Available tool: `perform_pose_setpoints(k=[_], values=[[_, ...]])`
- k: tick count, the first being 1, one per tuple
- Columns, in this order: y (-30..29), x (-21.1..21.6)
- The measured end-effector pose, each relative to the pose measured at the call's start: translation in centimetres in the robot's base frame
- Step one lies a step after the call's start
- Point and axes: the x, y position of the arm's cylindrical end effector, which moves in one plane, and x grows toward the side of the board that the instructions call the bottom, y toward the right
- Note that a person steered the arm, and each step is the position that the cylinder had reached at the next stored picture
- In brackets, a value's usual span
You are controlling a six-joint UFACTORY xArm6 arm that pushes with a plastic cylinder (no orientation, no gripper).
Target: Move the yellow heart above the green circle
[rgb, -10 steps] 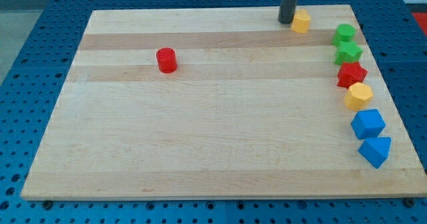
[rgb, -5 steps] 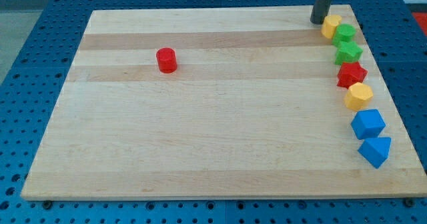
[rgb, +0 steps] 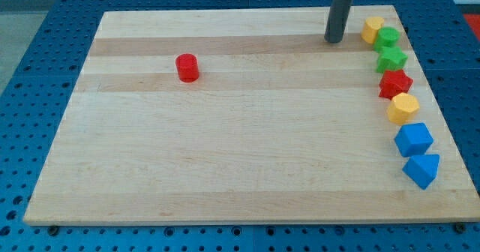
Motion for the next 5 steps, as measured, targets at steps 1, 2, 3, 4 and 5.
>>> perform_pose_setpoints(k=[1,2,3,4,5], values=[[1.4,-0.4],[2.5,-1.6],[4.0,-2.9],[5.7,-4.0],[6.4,-4.6]])
